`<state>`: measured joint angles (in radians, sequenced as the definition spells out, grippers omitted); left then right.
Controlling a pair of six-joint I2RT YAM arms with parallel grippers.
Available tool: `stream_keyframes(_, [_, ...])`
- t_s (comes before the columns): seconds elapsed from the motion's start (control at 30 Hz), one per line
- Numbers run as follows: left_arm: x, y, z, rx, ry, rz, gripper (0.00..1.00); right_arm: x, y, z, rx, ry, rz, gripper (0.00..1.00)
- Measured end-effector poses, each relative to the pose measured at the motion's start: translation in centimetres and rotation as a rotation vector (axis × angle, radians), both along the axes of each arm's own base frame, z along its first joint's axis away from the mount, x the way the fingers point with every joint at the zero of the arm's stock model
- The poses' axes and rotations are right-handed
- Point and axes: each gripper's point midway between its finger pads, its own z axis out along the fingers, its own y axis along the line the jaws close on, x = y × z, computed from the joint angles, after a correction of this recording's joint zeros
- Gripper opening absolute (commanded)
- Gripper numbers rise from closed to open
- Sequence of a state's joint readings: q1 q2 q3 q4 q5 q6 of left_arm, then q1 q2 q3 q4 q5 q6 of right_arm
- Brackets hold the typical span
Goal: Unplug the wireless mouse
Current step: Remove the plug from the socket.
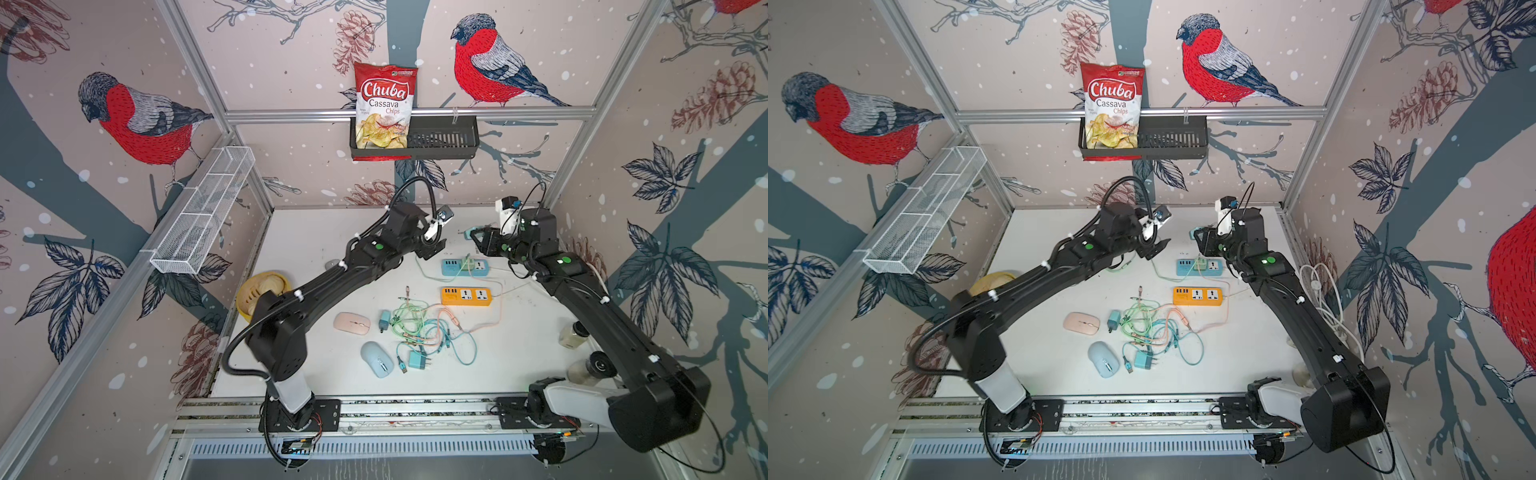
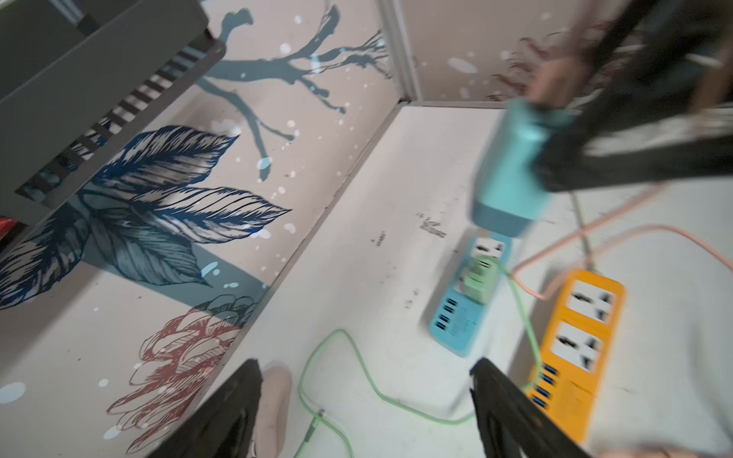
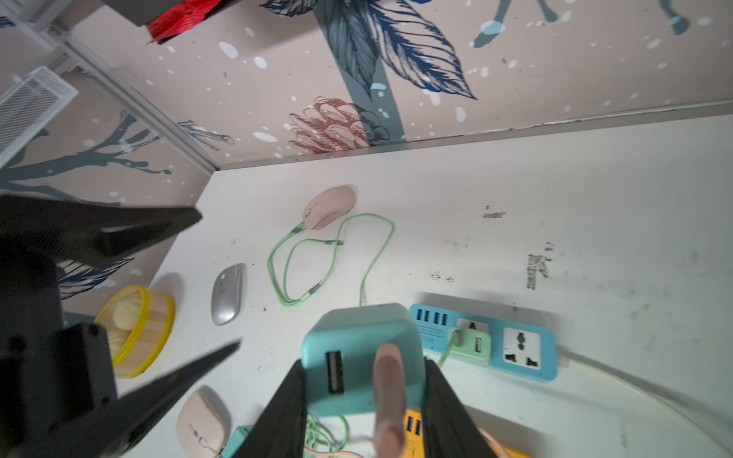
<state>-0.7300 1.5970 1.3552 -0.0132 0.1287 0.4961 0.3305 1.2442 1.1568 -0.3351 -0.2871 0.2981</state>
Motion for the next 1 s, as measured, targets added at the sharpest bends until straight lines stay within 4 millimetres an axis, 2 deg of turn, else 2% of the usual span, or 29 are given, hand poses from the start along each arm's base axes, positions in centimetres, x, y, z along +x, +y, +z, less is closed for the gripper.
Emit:
stream_keyframes(0.13, [-5.1, 1.7, 1.2, -0.041, -0.171, -0.144, 0.83, -1.8, 3.5, -0.4, 0.07, 0.058, 0.159, 0.18])
stream_keyframes(0.2, [-6.8, 2.3, 1.3, -0.028, -0.278, -0.193, 0.83, -3.2, 5.8, -1.0, 0.09, 0.105, 0.26, 0.18])
stream_keyframes(0.3, [-8.0, 2.9, 1.4, 0.009, -0.378, -0.223, 0.84, -5.5, 8.6, -0.6, 0.106, 0.126, 0.393, 0.18])
stream_keyframes(0.4, [-8.5, 3.3, 2.5, 0.03, -0.46, -0.236, 0.83, -7.1, 10.4, 0.0, 0.119, 0.126, 0.475, 0.18])
stream_keyframes(0.5, [-8.4, 3.0, 3.5, 0.033, -0.493, -0.242, 0.81, -8.0, 11.4, 0.0, 0.123, 0.137, 0.514, 0.18])
stream_keyframes(0.73, [-7.6, 2.4, 2.2, 0.085, -0.455, -0.248, 0.72, -8.8, 12.7, 1.1, 0.124, 0.12, 0.554, 0.18])
stream_keyframes(0.8, [-7.5, 2.2, 2.3, 0.092, -0.444, -0.25, 0.66, -8.7, 12.6, 1.5, 0.123, 0.109, 0.547, 0.17])
stream_keyframes(0.93, [-6.9, 2.1, 2.5, 0.089, -0.43, -0.227, 0.41, -8.5, 12.4, 2.4, 0.121, 0.076, 0.53, 0.16])
stream_keyframes(1.0, [-6.7, 2.0, 2.1, 0.093, -0.414, -0.222, 0.31, -8.4, 12.3, 2.3, 0.115, 0.075, 0.52, 0.16])
